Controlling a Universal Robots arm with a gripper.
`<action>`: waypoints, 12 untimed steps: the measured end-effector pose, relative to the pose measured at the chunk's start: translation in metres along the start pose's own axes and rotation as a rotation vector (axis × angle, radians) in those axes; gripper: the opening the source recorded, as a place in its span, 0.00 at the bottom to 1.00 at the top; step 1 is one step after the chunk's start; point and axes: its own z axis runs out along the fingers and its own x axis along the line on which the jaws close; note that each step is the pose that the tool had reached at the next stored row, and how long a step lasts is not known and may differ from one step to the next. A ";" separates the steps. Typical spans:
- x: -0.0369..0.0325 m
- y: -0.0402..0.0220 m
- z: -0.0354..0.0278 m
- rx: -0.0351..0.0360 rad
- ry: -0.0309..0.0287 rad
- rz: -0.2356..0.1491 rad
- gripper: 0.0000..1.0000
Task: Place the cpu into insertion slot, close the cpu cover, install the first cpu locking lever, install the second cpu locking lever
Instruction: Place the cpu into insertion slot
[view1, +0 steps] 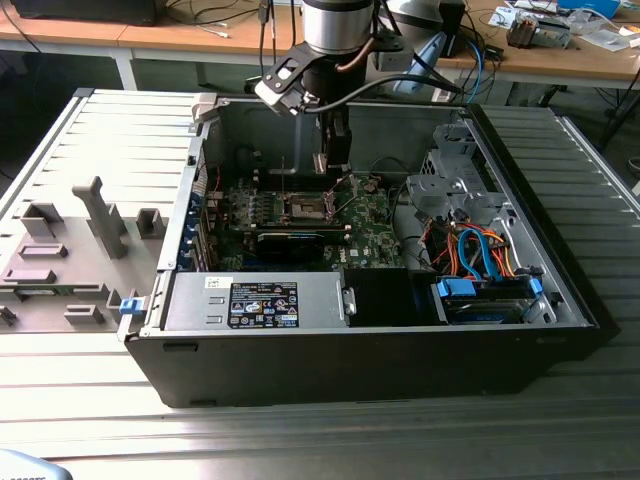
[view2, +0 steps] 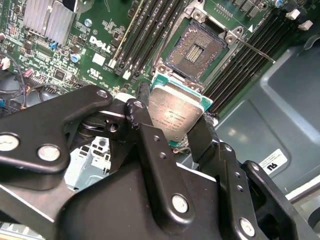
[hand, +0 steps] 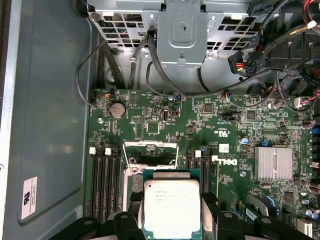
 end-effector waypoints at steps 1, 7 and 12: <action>0.0000 0.0000 0.0000 0.0000 -0.0003 0.004 0.55; 0.0000 0.0000 0.0003 -0.0002 -0.0012 0.018 0.55; 0.0000 0.0000 0.0004 -0.0005 -0.0025 0.038 0.55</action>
